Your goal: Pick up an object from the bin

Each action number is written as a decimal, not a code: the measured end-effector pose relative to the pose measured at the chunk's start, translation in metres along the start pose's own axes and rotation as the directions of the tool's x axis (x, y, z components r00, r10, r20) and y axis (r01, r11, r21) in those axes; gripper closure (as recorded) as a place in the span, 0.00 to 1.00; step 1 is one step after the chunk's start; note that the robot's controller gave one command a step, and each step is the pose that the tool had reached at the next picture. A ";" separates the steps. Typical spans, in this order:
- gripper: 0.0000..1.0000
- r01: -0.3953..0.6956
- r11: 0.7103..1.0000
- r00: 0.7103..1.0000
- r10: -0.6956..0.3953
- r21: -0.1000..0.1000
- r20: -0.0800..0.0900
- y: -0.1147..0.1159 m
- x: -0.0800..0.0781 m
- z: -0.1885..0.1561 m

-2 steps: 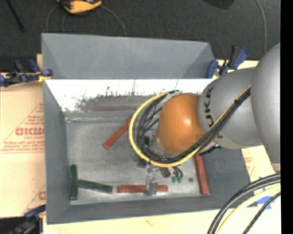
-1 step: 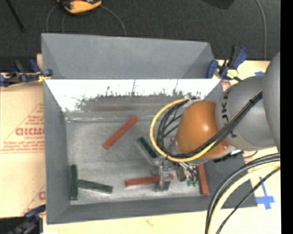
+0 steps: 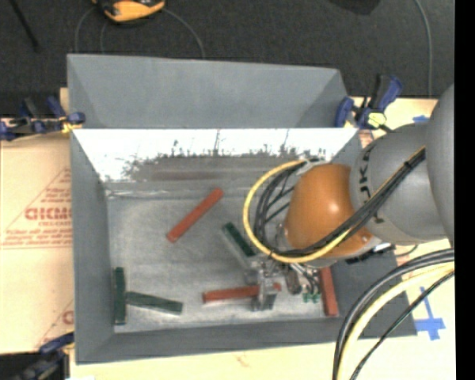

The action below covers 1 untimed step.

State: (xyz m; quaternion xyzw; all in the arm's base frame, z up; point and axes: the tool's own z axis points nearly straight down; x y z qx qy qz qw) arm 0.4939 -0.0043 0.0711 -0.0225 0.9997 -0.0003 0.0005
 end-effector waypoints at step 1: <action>1.00 -0.055 0.998 0.998 0.055 0.000 0.011 -0.017 -0.004 -0.181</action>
Offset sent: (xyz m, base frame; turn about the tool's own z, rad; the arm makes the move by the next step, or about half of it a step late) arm 0.0000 0.0000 0.0000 0.0000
